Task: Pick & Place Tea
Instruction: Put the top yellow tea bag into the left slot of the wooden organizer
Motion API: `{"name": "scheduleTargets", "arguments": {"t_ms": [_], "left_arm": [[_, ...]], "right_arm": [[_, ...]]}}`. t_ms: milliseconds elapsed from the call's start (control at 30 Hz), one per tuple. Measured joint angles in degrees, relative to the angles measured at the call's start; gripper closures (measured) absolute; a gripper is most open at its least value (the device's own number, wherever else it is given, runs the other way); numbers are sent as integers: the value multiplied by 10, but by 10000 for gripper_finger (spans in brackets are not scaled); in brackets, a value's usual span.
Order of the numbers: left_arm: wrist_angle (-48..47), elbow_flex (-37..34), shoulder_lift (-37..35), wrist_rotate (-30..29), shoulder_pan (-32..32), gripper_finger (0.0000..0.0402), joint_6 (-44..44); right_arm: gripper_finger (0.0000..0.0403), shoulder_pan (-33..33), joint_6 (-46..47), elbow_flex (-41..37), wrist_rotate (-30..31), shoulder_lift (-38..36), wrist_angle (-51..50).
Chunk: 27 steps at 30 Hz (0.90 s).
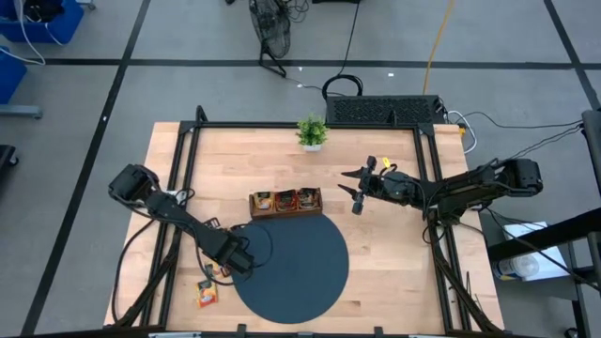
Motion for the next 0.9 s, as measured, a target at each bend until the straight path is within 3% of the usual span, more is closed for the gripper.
{"name": "scheduleTargets", "arguments": {"t_ms": [233, 333, 533, 733, 833, 900], "left_arm": [[-8, -1, 1, 0, 10, 381, 18], [-27, 4, 3, -3, 16, 380, 12], [-157, 69, 4, -29, 21, 391, 15], [-288, 180, 4, -177, 27, 392, 18], [-273, 206, 3, -276, 42, 392, 35], [-242, 202, 3, -312, 59, 392, 80]], "right_arm": [[243, 0, 0, 0, 0, 0, 0], [243, 0, 0, 0, 0, 0, 0], [243, 0, 0, 0, 0, 0, 0], [243, 0, 0, 0, 0, 0, 3], [243, 0, -1, 0, 0, 0, 3], [243, 0, -1, 0, 0, 0, 3]]}}
